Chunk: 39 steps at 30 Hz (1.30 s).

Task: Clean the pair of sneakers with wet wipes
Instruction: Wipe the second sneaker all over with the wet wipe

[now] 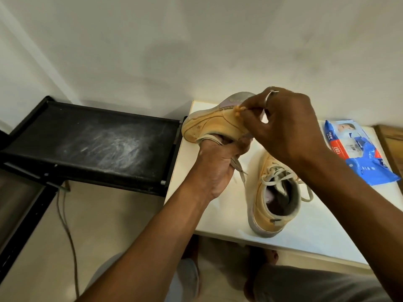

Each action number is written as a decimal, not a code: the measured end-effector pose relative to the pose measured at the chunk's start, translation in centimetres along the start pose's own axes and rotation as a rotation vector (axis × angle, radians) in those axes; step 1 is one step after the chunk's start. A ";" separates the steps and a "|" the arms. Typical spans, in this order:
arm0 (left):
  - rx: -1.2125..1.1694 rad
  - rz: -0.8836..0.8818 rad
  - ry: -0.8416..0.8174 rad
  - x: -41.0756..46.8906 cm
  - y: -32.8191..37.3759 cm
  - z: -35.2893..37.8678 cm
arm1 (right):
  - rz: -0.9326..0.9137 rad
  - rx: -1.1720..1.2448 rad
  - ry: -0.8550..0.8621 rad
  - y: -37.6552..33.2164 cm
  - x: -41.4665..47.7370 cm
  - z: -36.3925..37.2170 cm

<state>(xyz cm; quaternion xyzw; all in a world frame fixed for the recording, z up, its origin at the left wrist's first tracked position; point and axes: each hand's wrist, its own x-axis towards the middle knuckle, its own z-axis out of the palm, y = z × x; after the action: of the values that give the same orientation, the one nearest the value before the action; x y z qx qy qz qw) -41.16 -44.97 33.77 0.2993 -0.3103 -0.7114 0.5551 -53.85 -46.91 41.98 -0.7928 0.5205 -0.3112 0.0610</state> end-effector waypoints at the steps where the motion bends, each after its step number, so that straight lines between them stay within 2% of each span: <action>1: 0.009 -0.002 0.010 0.0 -0.1 0.0 | 0.010 -0.014 -0.002 0.0 -0.1 0.1; 7: 0.036 -0.016 -0.008 0.1 0.1 0.1 | -0.059 -0.008 -0.224 -1.1 -0.6 0.8; 10: 0.023 0.005 -0.028 0.1 0.1 -0.1 | -0.032 0.049 -0.106 -0.4 -0.4 0.2; 13: 0.016 0.001 -0.017 0.1 0.0 -0.1 | 0.021 -0.007 0.014 0.1 -0.2 0.3; 19: -0.016 0.011 -0.023 0.0 0.0 -0.1 | -0.038 0.014 -0.213 -0.9 -0.7 0.5; 21: 0.001 0.011 -0.044 0.0 0.0 -0.2 | -0.011 0.052 -0.123 -0.4 -0.4 0.2; 24: 0.043 -0.001 -0.027 0.1 -0.2 -0.2 | 0.035 -0.026 0.012 0.2 -0.2 0.1; 31: 0.028 0.002 -0.002 0.0 -0.2 -0.3 | -0.063 0.016 -0.223 -0.7 -0.8 0.5; 34: 0.053 -0.007 -0.009 0.2 -0.4 -0.5 | -0.019 0.059 -0.080 0.0 -0.5 0.1; 36: 0.088 -0.013 0.016 0.2 -0.4 -0.4 | 0.032 -0.017 -0.001 0.3 -0.3 0.1; 39: 0.167 -0.033 0.016 0.0 -0.6 -0.1 | 0.061 -0.088 -0.075 0.1 -0.5 0.6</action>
<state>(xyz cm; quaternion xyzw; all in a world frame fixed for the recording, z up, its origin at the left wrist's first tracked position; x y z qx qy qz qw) -41.46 -44.84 33.24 0.3552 -0.3593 -0.6896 0.5188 -53.68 -46.61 41.21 -0.7898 0.5548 -0.2558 0.0549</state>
